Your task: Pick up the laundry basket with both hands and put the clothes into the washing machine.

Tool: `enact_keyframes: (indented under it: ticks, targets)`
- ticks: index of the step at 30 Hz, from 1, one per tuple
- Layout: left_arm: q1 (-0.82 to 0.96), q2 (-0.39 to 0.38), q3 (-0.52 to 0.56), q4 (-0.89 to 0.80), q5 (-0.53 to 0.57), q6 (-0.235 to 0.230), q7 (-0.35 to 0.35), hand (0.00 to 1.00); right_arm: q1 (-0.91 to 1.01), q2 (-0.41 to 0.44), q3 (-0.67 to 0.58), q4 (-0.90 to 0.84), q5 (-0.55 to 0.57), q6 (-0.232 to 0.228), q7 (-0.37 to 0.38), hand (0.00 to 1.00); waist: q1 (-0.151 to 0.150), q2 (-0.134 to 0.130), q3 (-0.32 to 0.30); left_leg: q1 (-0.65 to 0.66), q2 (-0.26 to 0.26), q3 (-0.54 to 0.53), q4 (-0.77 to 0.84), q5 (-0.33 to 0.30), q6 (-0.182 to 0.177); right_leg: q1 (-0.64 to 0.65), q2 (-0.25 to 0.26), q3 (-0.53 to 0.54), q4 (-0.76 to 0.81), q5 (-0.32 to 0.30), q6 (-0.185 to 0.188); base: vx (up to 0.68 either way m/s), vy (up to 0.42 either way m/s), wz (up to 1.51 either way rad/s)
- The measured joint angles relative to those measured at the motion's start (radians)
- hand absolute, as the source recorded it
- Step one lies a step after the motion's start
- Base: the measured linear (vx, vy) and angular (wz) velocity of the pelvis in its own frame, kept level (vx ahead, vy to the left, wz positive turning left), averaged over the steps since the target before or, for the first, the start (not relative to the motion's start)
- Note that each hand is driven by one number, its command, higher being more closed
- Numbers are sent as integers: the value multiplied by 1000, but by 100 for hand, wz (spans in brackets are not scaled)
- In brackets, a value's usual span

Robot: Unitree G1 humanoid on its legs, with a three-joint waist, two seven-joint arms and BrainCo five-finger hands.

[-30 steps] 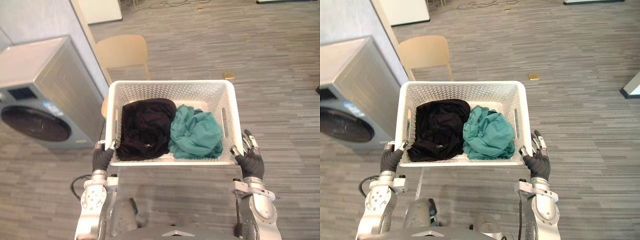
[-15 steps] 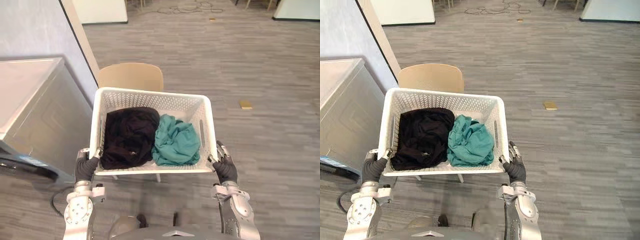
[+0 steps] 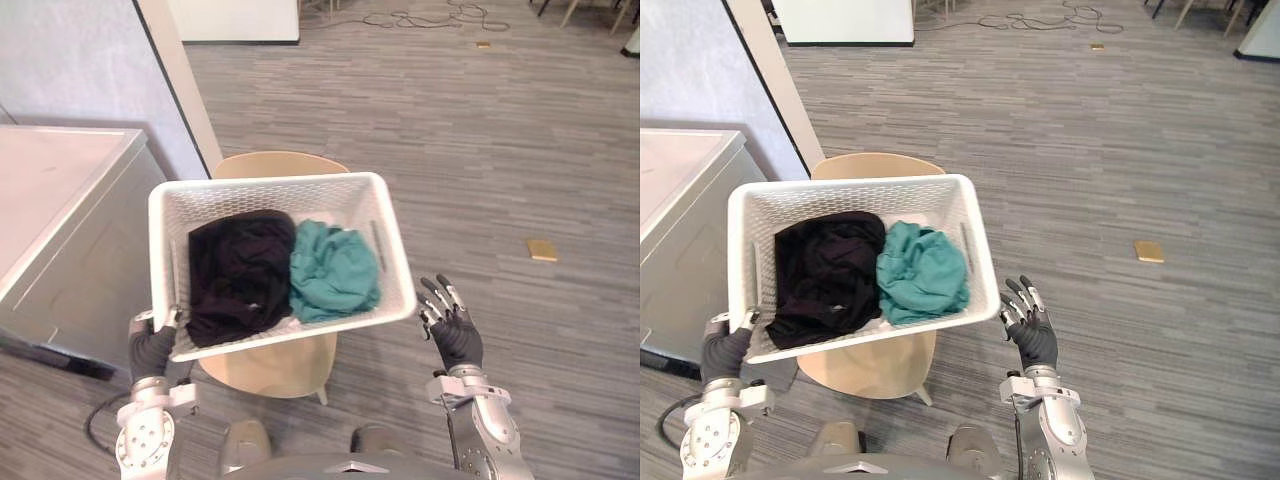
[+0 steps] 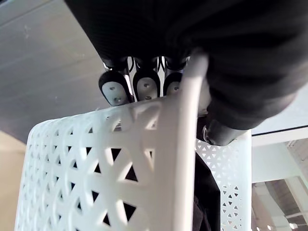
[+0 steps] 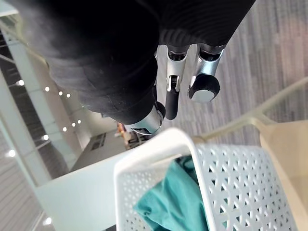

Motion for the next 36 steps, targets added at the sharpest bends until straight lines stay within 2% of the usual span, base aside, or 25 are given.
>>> enact_keyframes:
  ticks: [1, 3, 4, 5, 6, 8, 11, 13, 15, 17, 18, 20, 24, 25, 31, 32, 36]
  targets:
    - [2, -4, 18, 0, 0, 4, 17, 100, 16, 15, 2, 3, 0, 14, 1, 100, -7, 1, -2, 20, -19, 4, -34, -22, -44, -7, -28, 1, 21, -14, 23, 93, 281, 15]
    - [8, -8, 46, 1, 2, 8, 29, 100, 44, 40, 2, 7, 0, 22, 2, 100, -11, -31, 10, 34, -54, 8, -66, -27, -51, -8, -62, 3, 22, -19, 40, 44, 246, 22]
    - [21, -18, 91, 16, -1, 13, 38, 100, 60, 64, 23, 23, 0, 33, 9, 100, -7, -63, 7, 36, -80, 29, -102, -32, -60, -15, -86, 15, -4, -5, 64, 29, 291, 7]
    - [24, -22, 114, 30, -3, 16, 42, 100, 61, 65, 42, 24, 0, 43, 15, 100, 2, -69, 10, 46, -85, 39, -119, -43, -77, -12, -89, 27, -19, 3, 78, 16, 305, -6]
    - [26, -25, 131, 45, -3, 21, 54, 100, 62, 73, 56, 27, -1, 47, 28, 100, 6, -78, 7, 52, -97, 53, -128, -43, -76, -12, -100, 37, -30, 8, 84, -15, 182, -13]
    - [27, -17, 158, 77, -3, 27, 66, 100, 56, 86, 65, 46, -1, 47, 46, 100, 5, -77, 11, 55, -104, 67, -135, -45, -72, -15, -102, 53, -53, 23, 95, -57, 118, -23]
    - [13, 2, 151, 127, -55, 27, 57, 100, -13, 77, 29, 114, -22, 45, 42, 100, -6, -80, 23, 4, -103, 104, -142, -45, -71, -74, -94, 85, -77, 61, 91, -110, 56, -31]
    - [-24, 21, 123, 146, -81, 27, 32, 100, -72, 47, -11, 127, -24, 40, 39, 100, -25, -55, 72, -36, -104, 116, -139, -39, -66, -111, -90, 97, -107, 95, 87, -121, 46, -21]
    - [-61, 29, 108, 146, -90, 26, 15, 100, -123, 26, -35, 139, -26, 37, 24, 100, -37, -41, 95, -87, -103, 121, -130, -29, -62, -156, -84, 110, -128, 127, 95, -82, 32, -18]
    - [-112, 46, 89, 147, -100, 25, 4, 100, -188, 11, -69, 139, -61, 16, -8, 100, -53, -22, 132, -140, -99, 136, -132, -9, -58, -199, -76, 120, -168, 176, 101, -44, 13, -20]
    - [-152, 56, 79, 147, -101, 21, -4, 100, -224, 9, -90, 139, -62, 4, -28, 100, -61, -13, 170, -151, -97, 138, -141, 2, -55, -204, -73, 122, -194, 197, 100, -37, 2, -11]
    - [-200, 66, 76, 147, -102, 9, -9, 100, -252, 9, -91, 135, -62, -14, -55, 100, -70, -10, 185, -190, -97, 143, -164, 23, -55, -245, -71, 125, -222, 225, 98, -48, -10, -7]
    - [-263, 83, 68, 151, -102, -2, -11, 100, -257, 13, -75, 86, -93, -33, -90, 100, -68, -7, 248, -202, -95, 146, -197, 44, -58, -264, -65, 124, -238, 239, 96, 0, 0, 0]
    - [-288, 88, 75, 182, -101, -13, -1, 100, -260, 13, -52, 51, -100, -52, -107, 100, -66, -2, 280, -203, -93, 147, -199, 44, -58, -266, -64, 123, -239, 239, 96, 0, 0, 0]
    - [-349, 91, 122, 246, -103, -13, 60, 100, -267, 13, -33, 21, -100, -68, -136, 100, -40, -1, 327, -240, -85, 149, -205, 51, -61, -299, -65, 116, -244, 245, 94, 0, 0, 3]
    - [-361, 91, 126, 255, -105, -16, 71, 0, -270, 13, -27, 21, -101, -69, -149, 0, -38, -1, 327, -246, -85, 145, -211, 55, -61, -302, -66, 111, -246, 245, 93, 0, 1, 13]
    - [-402, 90, 150, 274, -113, -16, 86, 0, -302, 13, -17, 21, -100, -69, -157, 0, -27, -1, 327, -265, -79, 138, -216, 62, -65, -317, -65, 93, -245, 246, 92, -1, -8, 8]
